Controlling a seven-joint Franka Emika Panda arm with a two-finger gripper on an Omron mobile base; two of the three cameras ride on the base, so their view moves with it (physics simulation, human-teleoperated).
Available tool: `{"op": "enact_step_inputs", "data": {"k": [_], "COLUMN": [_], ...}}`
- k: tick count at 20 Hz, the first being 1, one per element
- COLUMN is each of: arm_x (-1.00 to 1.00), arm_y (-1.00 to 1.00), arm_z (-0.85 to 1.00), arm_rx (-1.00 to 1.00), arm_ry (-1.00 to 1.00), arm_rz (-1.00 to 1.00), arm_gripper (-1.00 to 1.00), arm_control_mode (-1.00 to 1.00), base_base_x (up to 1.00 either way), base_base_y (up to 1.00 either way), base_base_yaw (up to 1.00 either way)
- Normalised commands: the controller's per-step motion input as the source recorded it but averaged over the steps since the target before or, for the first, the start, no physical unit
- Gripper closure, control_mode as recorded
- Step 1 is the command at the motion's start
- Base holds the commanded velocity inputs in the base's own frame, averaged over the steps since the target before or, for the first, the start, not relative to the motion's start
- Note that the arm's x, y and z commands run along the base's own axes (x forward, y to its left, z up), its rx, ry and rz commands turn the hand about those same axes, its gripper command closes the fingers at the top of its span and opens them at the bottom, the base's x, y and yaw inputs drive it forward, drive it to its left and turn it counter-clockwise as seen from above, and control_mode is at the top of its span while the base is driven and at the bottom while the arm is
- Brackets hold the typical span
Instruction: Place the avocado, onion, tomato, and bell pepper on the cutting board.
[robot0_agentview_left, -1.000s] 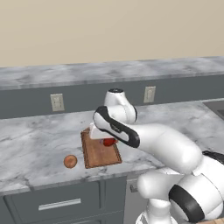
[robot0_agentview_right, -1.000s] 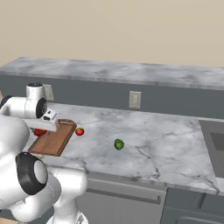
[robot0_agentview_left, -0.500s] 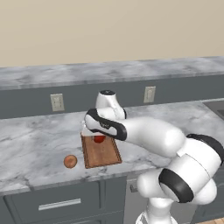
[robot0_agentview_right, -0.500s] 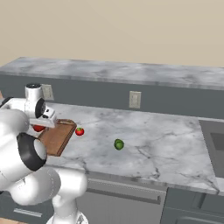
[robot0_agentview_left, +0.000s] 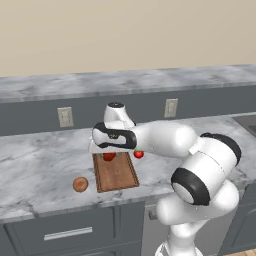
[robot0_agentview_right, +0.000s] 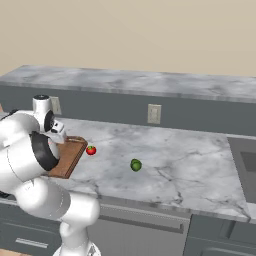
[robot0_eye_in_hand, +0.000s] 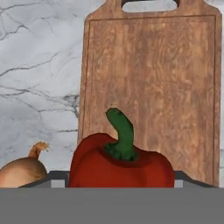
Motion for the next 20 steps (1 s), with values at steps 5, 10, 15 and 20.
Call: {"op": "enact_step_inputs", "data": {"k": [5, 10, 15, 20], "arm_x": [0.26, 0.28, 0.24, 0.18], "arm_y": [0.0, 0.0, 0.02, 0.04], "arm_z": [-0.39, -0.37, -0.35, -0.38], "arm_rx": [0.0, 0.0, 0.0, 0.0], "arm_ry": [0.0, 0.0, 0.0, 0.0], "arm_rz": [0.0, 0.0, 0.0, 0.0], "arm_gripper": [1.0, 1.0, 1.0, 1.0], "arm_control_mode": [-1.0, -1.0, -1.0, -1.0], "base_base_x": [0.0, 0.0, 0.0, 0.0], "base_base_y": [0.0, 0.0, 0.0, 0.0], "base_base_yaw": [0.0, 0.0, 0.0, 0.0]}}
